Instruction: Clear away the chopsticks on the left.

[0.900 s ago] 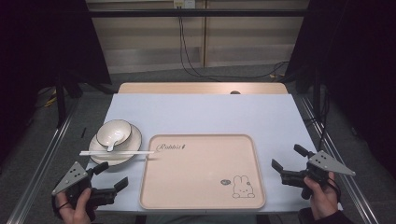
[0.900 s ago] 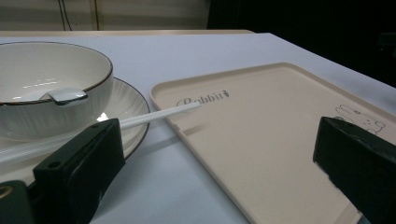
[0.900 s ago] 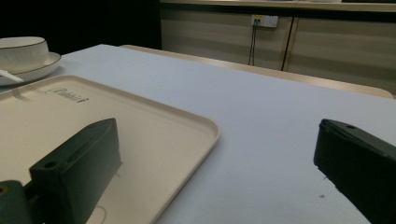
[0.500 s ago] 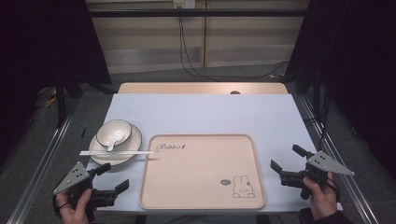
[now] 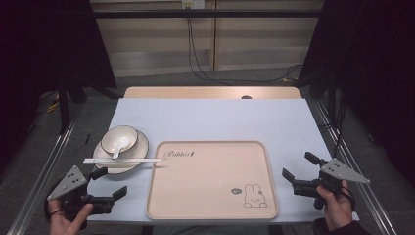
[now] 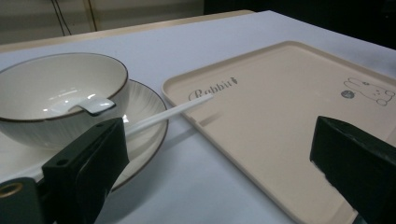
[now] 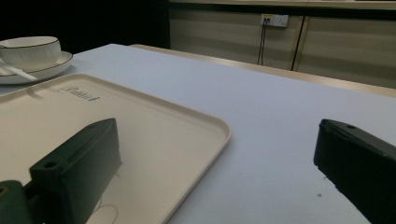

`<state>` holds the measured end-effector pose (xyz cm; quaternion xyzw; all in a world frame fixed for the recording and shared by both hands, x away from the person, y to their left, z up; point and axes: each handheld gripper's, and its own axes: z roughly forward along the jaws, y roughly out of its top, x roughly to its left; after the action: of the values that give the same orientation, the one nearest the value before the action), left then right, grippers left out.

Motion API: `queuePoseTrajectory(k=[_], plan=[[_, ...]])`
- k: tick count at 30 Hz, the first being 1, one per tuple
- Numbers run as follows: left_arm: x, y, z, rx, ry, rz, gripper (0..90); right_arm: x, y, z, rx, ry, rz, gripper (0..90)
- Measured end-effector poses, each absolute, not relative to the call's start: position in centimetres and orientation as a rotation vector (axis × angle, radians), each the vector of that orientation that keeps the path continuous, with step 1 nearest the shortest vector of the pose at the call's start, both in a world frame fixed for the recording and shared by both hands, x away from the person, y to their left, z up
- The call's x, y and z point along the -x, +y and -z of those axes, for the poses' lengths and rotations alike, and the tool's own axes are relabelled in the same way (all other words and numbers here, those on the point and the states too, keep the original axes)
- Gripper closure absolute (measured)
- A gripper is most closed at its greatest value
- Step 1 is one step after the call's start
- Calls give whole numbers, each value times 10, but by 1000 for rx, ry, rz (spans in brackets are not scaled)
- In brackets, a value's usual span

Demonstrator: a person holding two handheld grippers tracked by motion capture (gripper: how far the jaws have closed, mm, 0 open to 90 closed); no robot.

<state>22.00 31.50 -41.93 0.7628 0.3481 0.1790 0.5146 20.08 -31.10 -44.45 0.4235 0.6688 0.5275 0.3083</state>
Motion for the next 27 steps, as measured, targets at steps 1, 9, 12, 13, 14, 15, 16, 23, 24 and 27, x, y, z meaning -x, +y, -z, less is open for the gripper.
queuePoseTrajectory(k=[1, 9, 12, 13, 14, 15, 16, 23, 24, 27], plan=[[-223, 319, 418, -1845, 832, -413, 42, -201, -311, 444, -1120, 1767, -1397, 4], [-247, 341, 412, -1978, 790, -374, 48, -201, -310, 444, -1115, 1773, -1405, 4], [-259, 347, 412, -2018, 787, -370, 58, -201, -309, 444, -1114, 1777, -1406, 4], [-262, 348, 412, -2026, 772, -363, 61, -201, -309, 444, -1114, 1778, -1405, 4], [-265, 349, 413, -2037, 765, -368, 62, -201, -310, 444, -1113, 1778, -1405, 4], [-271, 351, 414, -2066, 760, -358, 76, -201, -309, 444, -1116, 1775, -1404, 4], [-271, 351, 414, -2066, 760, -358, 76, -201, -309, 444, -1116, 1775, -1404, 4], [-294, 360, 417, -2144, 691, -313, 120, -201, -309, 445, -1114, 1786, -1399, 4], [-298, 361, 417, -2146, 683, -309, 131, -201, -309, 445, -1115, 1785, -1398, 4], [-305, 362, 415, -2188, 666, -309, 112, -201, -309, 445, -1112, 1787, -1396, 4]])
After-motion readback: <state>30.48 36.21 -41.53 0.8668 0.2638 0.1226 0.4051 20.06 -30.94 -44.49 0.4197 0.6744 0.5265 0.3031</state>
